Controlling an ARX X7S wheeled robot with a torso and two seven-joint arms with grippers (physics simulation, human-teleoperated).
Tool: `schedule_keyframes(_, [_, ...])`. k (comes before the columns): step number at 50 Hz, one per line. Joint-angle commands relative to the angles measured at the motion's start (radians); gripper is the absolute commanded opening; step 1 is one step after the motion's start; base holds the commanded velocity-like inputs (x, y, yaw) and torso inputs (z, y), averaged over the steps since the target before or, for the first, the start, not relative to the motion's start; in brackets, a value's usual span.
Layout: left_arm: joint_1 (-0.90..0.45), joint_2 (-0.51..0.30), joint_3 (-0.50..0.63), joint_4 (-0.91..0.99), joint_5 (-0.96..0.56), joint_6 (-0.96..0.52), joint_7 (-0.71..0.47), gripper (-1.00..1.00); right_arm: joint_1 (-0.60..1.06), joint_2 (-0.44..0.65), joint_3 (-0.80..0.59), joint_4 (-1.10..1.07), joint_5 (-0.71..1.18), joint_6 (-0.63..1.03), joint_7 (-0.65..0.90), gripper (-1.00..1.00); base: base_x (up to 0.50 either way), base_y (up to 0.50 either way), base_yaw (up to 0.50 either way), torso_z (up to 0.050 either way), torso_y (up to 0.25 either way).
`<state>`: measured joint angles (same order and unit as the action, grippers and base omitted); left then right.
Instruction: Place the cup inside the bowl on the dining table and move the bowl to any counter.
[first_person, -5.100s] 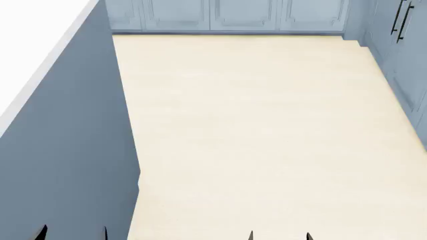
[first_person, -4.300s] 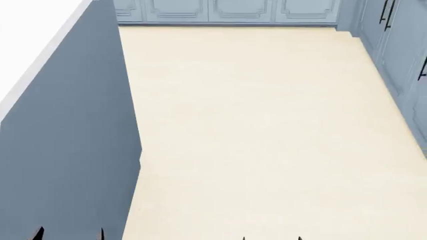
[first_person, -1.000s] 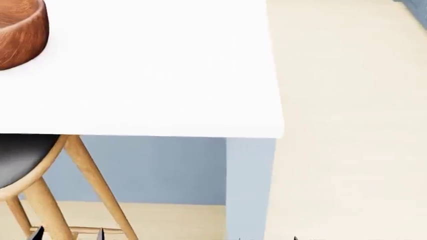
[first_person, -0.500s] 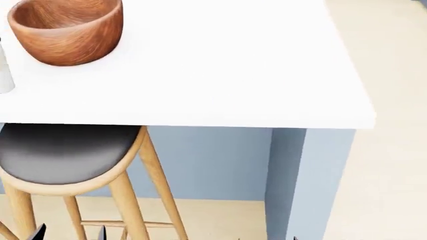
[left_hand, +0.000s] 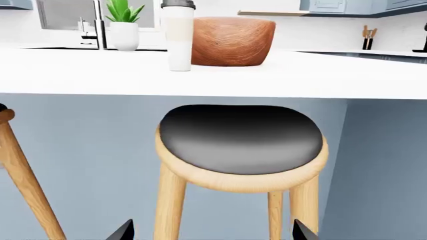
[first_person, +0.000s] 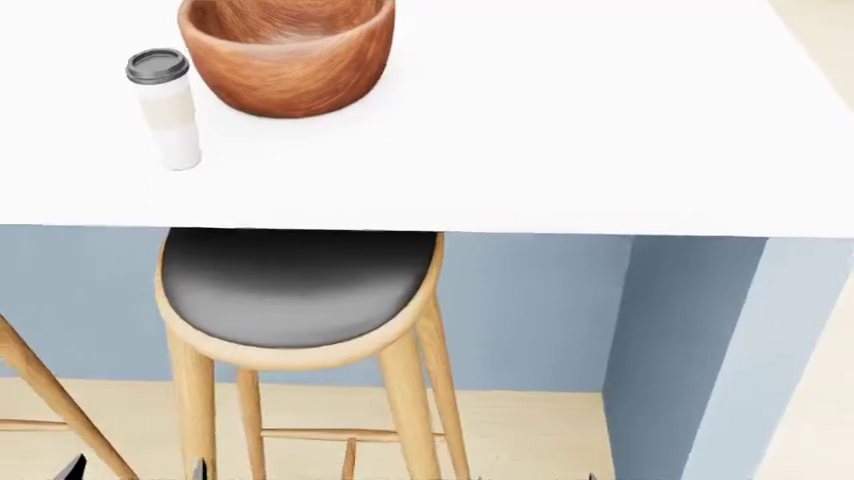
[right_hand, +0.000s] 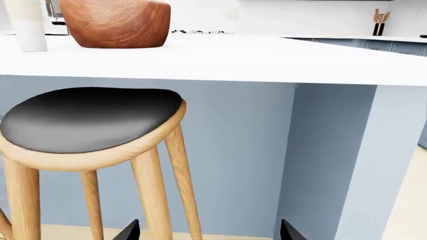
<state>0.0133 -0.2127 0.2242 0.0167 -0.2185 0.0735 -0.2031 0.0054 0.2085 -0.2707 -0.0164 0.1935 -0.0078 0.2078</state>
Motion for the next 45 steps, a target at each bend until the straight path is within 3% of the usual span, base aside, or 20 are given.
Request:
schedule_keyframes(1, [-0.026, 0.007, 0.012, -0.013, 0.001, -0.012, -0.008, 1.00, 0.000, 0.004, -0.002, -0.002, 0.007, -0.002, 0.005, 1.00, -0.09, 0.50, 0.00, 0.000, 0.000])
schedule_keyframes(9, [-0.019, -0.001, 0.014, -0.008, -0.005, -0.010, -0.009, 1.00, -0.001, 0.007, -0.006, -0.002, 0.014, -0.008, 0.004, 1.00, -0.06, 0.42, 0.00, 0.000, 0.000])
schedule_keyframes(35, [-0.028, -0.003, 0.015, -0.008, -0.028, -0.032, -0.029, 1.00, 0.004, 0.013, -0.013, 0.004, 0.030, -0.008, 0.013, 1.00, 0.00, 0.00, 0.00, 0.000, 0.000])
schedule_keyframes(45, [-0.020, -0.018, 0.030, 0.009, -0.012, -0.026, -0.030, 1.00, 0.005, 0.016, -0.016, 0.003, 0.032, -0.012, 0.018, 1.00, 0.00, 0.00, 0.00, 0.047, 0.000])
